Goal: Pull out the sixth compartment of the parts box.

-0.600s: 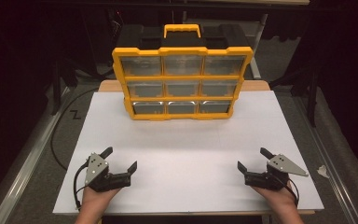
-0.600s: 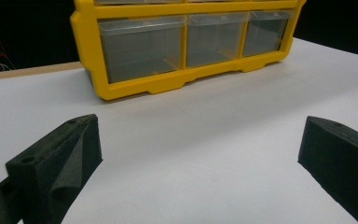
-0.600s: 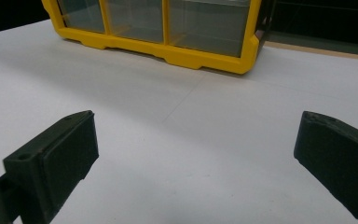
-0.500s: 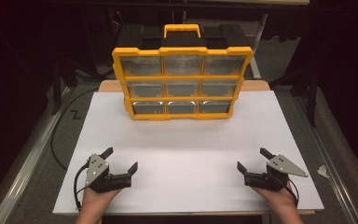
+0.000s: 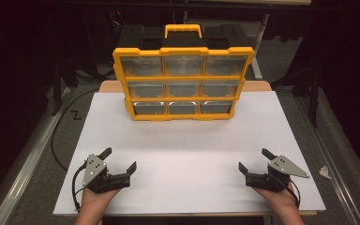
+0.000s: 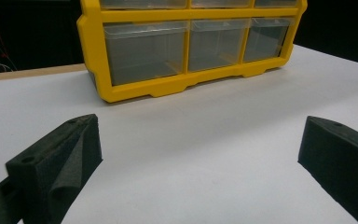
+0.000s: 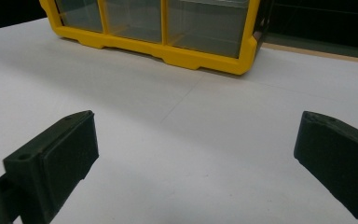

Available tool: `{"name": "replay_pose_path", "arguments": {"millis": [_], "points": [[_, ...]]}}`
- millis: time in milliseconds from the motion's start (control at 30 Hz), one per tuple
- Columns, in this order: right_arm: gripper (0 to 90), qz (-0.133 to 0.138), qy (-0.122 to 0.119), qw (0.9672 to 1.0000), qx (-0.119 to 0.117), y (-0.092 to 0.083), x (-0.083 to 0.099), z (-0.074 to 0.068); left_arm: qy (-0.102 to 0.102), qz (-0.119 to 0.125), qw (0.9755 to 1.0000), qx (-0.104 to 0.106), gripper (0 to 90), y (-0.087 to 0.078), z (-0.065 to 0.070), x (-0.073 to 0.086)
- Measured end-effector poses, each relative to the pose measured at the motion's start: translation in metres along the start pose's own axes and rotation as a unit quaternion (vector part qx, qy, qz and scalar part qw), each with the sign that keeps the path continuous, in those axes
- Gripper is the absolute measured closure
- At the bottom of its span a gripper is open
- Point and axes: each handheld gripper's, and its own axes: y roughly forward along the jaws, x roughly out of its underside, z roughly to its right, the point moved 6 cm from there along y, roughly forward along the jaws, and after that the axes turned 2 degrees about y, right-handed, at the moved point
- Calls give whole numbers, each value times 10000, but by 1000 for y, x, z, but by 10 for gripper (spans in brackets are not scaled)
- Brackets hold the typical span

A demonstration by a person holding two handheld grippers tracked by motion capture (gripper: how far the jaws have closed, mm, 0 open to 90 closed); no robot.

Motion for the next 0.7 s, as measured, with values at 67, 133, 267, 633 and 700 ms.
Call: {"name": "replay_pose_path", "arguments": {"millis": [67,133,267,633,700], "points": [[12,-10,22,10000,22,0,0,0,-5,7,10000,9,1,0,0,0],[12,-4,1,10000,31,1,0,0,-10,11,10000,16,1,0,0,0],[12,-17,-15,10000,80,5,-1,0,-12,-21,10000,38,1,2,1,0],[12,-8,-66,9998,186,24,-8,0,70,-65,9999,78,2,5,4,2],[12,-44,-45,9998,200,28,-8,0,72,-71,9999,114,2,5,5,2]]}}
